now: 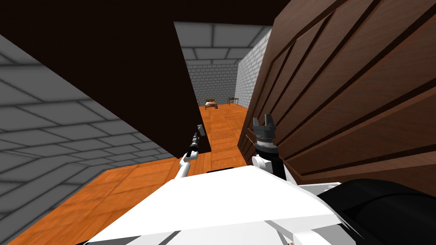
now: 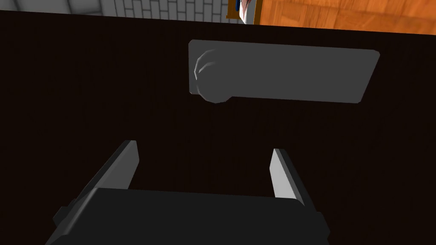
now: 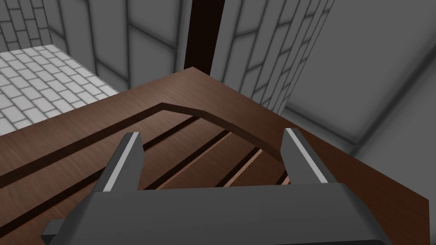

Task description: Pull the door open

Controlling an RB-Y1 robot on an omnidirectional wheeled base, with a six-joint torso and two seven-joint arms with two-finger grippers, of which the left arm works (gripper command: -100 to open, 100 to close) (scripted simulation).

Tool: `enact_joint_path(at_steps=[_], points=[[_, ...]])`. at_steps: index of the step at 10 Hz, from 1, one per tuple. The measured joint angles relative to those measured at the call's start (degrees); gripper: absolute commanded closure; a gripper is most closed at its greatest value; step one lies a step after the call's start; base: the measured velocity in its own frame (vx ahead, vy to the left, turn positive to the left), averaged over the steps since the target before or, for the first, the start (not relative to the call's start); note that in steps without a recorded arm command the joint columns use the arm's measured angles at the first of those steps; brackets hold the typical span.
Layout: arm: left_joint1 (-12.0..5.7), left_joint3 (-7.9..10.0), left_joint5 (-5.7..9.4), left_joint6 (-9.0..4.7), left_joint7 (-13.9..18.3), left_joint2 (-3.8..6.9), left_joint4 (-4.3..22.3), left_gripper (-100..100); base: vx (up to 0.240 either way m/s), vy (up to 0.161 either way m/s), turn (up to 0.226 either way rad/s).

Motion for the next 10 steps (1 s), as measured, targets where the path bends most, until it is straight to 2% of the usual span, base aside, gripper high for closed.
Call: enact_joint_path(at_steps=[2, 4, 6, 8, 9, 10], points=[[-0.32, 0.76, 0.52, -0.92, 0.76, 1.50, 1.66, -100, 0.164, -0.041, -0.143], [-0.08, 1.69, 1.24, -1.04, 1.94, 3.59, 2.23, -100, 0.191, -0.044, -0.148], [-0.37, 2.61, 1.91, -1.98, 3.04, 5.48, 3.96, -100, 0.164, -0.025, -0.125], [0.66, 3.26, 2.68, -2.16, 4.59, 7.98, 3.77, -100, 0.137, -0.021, -0.082], [0.64, 3.30, 2.73, -2.15, 4.78, 8.12, 3.78, 100, -0.013, 0.002, 0.021], [0.61, 3.28, 2.70, -2.18, 4.68, 8.03, 3.74, 100, -0.029, 0.005, -0.004]])
